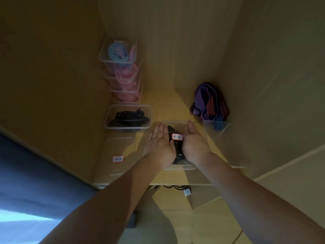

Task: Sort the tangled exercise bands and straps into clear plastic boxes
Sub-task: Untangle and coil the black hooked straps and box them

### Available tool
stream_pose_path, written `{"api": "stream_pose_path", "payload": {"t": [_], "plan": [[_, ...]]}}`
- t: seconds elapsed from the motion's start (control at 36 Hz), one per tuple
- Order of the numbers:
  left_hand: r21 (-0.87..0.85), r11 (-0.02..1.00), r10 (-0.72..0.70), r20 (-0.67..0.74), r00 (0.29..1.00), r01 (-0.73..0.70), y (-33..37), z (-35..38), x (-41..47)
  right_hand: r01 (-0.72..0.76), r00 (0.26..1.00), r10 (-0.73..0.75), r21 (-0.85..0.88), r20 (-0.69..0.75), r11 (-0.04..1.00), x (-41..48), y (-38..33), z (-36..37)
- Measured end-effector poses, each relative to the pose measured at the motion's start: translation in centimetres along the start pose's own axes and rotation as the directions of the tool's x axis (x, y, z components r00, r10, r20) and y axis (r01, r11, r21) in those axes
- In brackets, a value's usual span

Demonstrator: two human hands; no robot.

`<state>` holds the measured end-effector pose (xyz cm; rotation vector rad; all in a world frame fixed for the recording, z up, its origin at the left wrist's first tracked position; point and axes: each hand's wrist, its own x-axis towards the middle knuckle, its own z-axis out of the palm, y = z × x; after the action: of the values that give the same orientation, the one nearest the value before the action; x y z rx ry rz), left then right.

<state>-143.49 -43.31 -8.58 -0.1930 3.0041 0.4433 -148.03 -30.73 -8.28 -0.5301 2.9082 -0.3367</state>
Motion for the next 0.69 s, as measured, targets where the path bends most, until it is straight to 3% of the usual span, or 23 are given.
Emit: {"api": "stream_pose_path", "payload": {"t": [0.22,0.33,0.39,0.58,0.69], "plan": [[-0.218,0.976,-0.026,-0.026,0.999,0.02,-0.4,0.6,0.5,-0.038,0.999,0.038,0.079,0.005,0.996,0.0,-0.1,0.4],[-0.523,0.849,-0.099,-0.026,0.995,0.071,-0.7,0.3,-0.1,-0.075,0.997,0.075,0.143,0.004,0.987,-0.1,-0.4,0.1],[-0.598,0.798,-0.135,-0.044,0.99,0.083,-0.7,0.1,-0.5,-0.079,0.996,0.085,0.185,-0.026,0.98,-0.2,-0.3,0.1],[-0.558,0.825,-0.19,-0.124,0.974,0.09,-0.9,0.8,-0.7,-0.071,0.996,0.08,0.174,-0.047,0.982,-0.6,-0.6,0.2],[-0.45,0.888,-0.201,-0.188,0.961,0.097,-0.6,0.4,-0.9,-0.009,0.995,0.008,-0.007,-0.101,1.0,-0.4,-0.3,0.4]]}}
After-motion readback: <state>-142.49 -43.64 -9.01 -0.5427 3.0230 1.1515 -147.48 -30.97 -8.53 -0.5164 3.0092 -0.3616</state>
